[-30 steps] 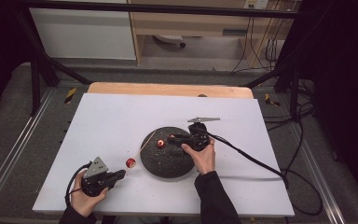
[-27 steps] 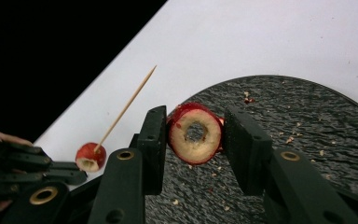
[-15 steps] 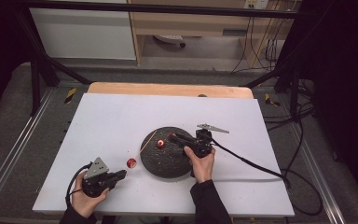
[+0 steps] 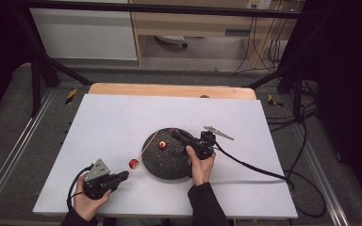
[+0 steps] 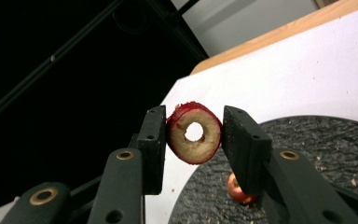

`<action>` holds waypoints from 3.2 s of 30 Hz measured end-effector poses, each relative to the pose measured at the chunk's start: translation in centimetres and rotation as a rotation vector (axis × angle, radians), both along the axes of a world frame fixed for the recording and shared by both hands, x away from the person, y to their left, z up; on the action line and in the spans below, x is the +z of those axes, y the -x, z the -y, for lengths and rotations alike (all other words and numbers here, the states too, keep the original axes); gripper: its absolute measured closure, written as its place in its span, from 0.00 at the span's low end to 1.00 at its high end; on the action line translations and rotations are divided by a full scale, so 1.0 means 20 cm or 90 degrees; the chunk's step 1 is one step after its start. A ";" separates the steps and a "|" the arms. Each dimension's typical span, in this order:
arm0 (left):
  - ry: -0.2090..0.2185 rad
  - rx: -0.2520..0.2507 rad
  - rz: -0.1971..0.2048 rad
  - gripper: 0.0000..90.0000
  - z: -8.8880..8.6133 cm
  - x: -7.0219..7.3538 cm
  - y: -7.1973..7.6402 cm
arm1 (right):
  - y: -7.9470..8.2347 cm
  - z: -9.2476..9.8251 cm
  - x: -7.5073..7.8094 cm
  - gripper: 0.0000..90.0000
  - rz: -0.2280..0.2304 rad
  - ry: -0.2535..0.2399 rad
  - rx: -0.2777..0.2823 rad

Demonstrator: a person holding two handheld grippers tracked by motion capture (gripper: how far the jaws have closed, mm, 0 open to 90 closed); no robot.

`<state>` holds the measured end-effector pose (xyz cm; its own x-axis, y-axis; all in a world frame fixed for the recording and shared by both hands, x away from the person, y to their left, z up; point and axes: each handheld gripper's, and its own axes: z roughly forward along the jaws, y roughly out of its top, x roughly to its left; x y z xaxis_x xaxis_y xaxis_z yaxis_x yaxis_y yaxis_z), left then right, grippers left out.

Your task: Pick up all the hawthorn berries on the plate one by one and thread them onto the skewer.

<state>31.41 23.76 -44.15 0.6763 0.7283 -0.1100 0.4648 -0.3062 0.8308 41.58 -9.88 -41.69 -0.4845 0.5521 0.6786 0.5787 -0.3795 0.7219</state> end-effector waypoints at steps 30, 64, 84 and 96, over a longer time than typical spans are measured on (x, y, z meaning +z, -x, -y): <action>0.063 0.007 0.023 0.98 0.26 0.07 -0.01 | -0.06 0.08 0.12 0.68 0.075 -0.116 -0.055; 0.083 -0.004 0.029 0.98 0.39 0.08 -0.02 | -0.06 0.10 0.12 0.68 0.080 -0.165 -0.074; 0.122 0.027 0.006 0.98 0.47 0.07 -0.03 | -0.06 0.09 0.10 0.69 0.102 -0.167 -0.086; 0.119 0.034 0.014 0.98 0.47 0.06 -0.03 | -0.06 0.10 0.08 0.69 0.098 -0.164 -0.083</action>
